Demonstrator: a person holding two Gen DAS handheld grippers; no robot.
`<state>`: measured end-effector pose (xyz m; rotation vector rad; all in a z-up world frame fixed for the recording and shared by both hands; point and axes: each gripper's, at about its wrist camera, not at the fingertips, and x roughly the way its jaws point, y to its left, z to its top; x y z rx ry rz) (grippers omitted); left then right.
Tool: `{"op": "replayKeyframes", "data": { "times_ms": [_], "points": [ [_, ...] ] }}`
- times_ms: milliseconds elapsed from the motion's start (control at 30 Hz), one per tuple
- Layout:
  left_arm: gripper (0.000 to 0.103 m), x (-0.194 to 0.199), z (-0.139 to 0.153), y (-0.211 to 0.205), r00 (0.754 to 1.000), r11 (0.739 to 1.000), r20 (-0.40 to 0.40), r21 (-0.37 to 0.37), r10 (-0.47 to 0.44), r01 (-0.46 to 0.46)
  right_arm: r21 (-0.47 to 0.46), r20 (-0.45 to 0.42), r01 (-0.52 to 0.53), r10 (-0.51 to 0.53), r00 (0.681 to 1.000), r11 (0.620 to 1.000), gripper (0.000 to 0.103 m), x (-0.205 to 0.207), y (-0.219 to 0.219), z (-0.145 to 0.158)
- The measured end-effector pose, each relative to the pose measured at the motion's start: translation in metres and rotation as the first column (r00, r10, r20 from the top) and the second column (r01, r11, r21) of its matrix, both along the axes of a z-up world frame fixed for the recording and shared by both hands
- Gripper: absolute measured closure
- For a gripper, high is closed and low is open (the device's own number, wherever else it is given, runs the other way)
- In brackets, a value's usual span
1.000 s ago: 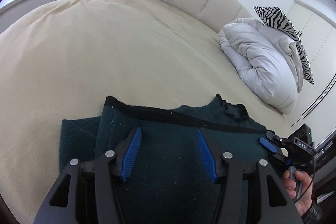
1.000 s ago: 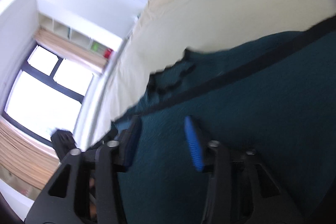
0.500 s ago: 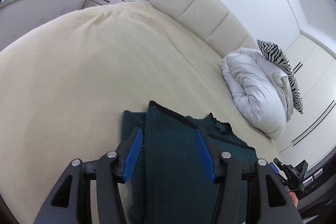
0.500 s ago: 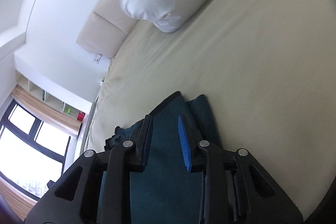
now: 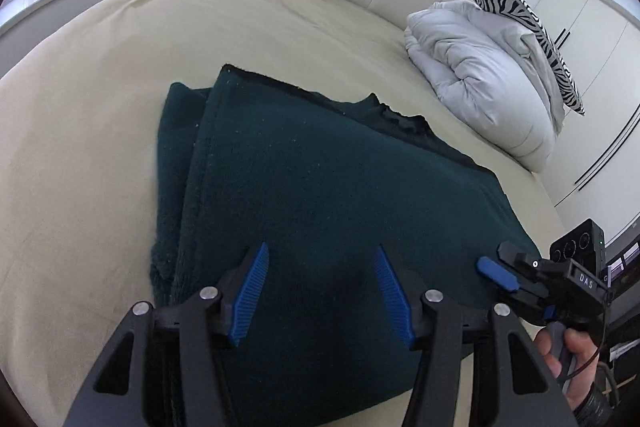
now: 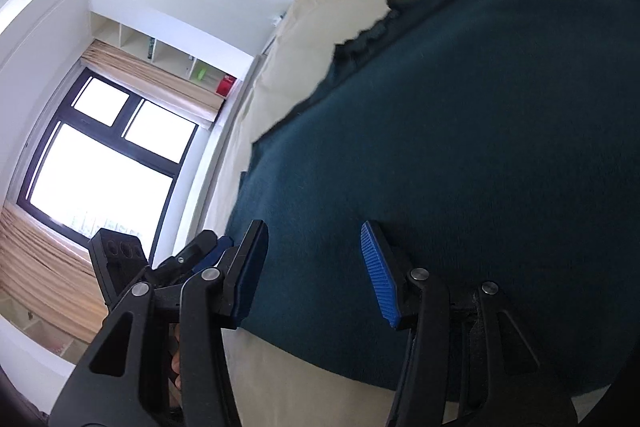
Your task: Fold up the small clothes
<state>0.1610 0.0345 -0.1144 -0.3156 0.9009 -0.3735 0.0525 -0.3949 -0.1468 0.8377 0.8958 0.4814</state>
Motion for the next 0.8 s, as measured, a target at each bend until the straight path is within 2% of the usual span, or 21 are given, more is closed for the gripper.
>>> {"op": "replayKeyframes", "data": {
  "times_ms": [33,100,233,433,500,600,700,767,800],
  "points": [
    [0.045,-0.001,0.0,0.002,1.0,1.0,0.002,-0.002,-0.003,0.003,0.034,0.0,0.038,-0.038,0.999,0.999,0.07,-0.006,-0.016,-0.004],
    [0.046,-0.002,0.0,0.006,1.0,1.0,0.0,-0.013,-0.004,0.004,0.064,0.002,0.128,-0.128,0.992,0.99,0.07,-0.023,-0.052,-0.007],
    [0.047,-0.004,0.002,0.014,1.0,1.0,0.003,-0.023,-0.005,0.005,0.116,0.0,0.294,-0.296,0.955,0.949,0.072,-0.053,-0.133,-0.014],
    [0.045,-0.018,0.017,0.017,0.999,0.999,0.003,-0.029,0.036,-0.036,0.02,-0.001,0.532,-0.532,0.847,0.847,0.068,-0.111,-0.208,0.004],
    [0.041,-0.02,0.026,0.007,0.999,0.999,0.028,-0.04,0.022,-0.021,-0.017,0.036,0.551,-0.55,0.834,0.834,0.065,-0.119,-0.214,0.02],
    [0.038,-0.016,0.03,-0.01,0.999,0.999,0.037,-0.031,-0.007,0.008,-0.006,0.08,0.474,-0.472,0.878,0.881,0.062,-0.121,-0.209,0.044],
    [0.038,-0.012,0.022,-0.017,1.0,1.0,0.014,-0.027,-0.005,0.006,-0.001,0.099,0.343,-0.341,0.935,0.939,0.062,-0.101,-0.164,0.06],
    [0.038,-0.012,0.012,-0.011,1.0,0.999,-0.019,-0.028,0.021,-0.022,-0.012,0.068,0.289,-0.287,0.955,0.957,0.062,-0.081,-0.146,0.048],
    [0.038,-0.012,0.005,-0.004,0.999,0.998,-0.036,-0.054,0.036,-0.038,-0.016,0.05,0.283,-0.282,0.958,0.959,0.062,-0.077,-0.145,0.041]
  ]
}}
